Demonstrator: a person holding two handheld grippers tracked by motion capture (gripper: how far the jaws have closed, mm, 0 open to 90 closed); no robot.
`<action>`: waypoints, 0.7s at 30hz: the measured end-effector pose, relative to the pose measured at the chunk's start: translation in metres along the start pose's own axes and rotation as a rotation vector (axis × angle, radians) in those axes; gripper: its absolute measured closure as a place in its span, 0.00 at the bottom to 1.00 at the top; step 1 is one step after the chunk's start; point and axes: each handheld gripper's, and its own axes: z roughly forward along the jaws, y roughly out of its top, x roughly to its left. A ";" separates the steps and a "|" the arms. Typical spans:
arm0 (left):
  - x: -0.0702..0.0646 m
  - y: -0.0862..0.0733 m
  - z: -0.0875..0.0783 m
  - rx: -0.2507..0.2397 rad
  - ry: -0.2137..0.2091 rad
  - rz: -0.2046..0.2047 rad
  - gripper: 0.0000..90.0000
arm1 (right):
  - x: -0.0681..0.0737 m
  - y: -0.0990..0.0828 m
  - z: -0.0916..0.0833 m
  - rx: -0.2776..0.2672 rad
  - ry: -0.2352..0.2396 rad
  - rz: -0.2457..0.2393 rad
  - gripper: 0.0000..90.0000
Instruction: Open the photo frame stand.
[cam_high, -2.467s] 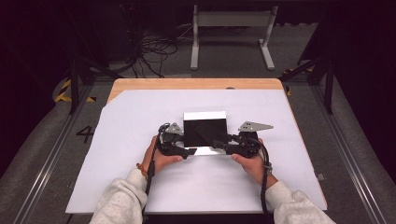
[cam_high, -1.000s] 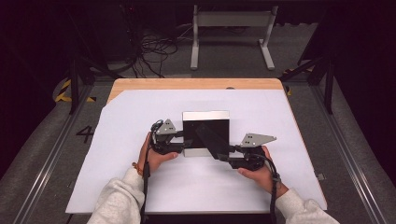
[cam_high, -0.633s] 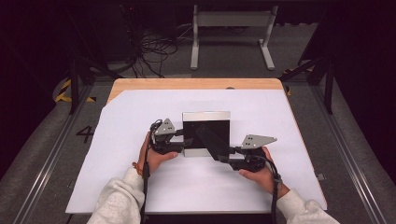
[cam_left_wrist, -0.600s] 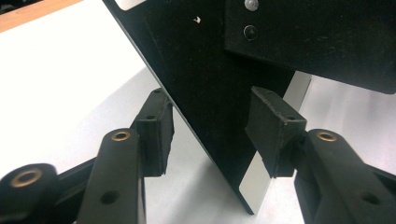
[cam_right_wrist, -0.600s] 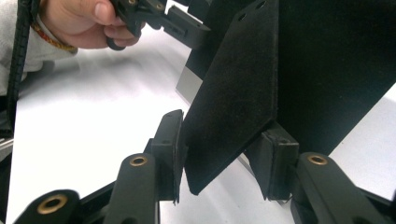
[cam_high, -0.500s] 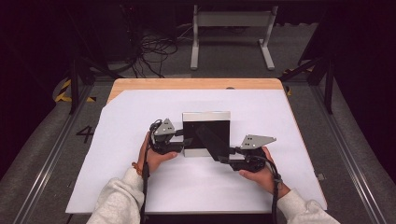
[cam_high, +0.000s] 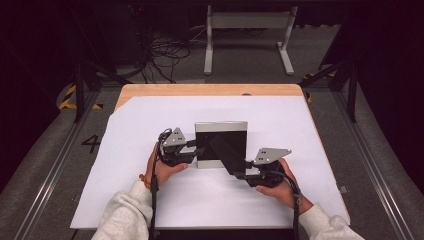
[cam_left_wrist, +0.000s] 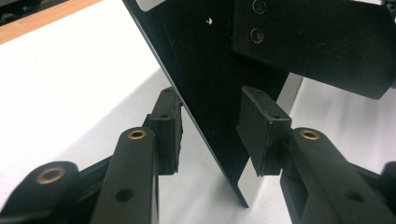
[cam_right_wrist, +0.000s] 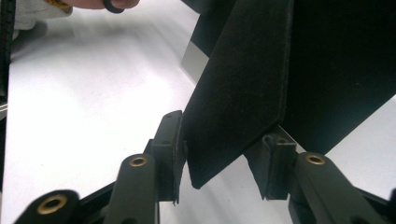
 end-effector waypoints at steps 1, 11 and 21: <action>0.000 0.000 0.000 -0.001 -0.001 0.004 0.67 | 0.001 0.000 0.000 0.003 0.000 -0.004 0.66; -0.003 -0.001 -0.004 0.012 0.014 0.028 0.69 | 0.003 -0.001 -0.007 -0.001 -0.009 -0.006 0.66; -0.001 0.002 -0.001 -0.024 0.010 0.009 0.68 | 0.008 -0.003 0.000 0.034 0.062 -0.039 0.76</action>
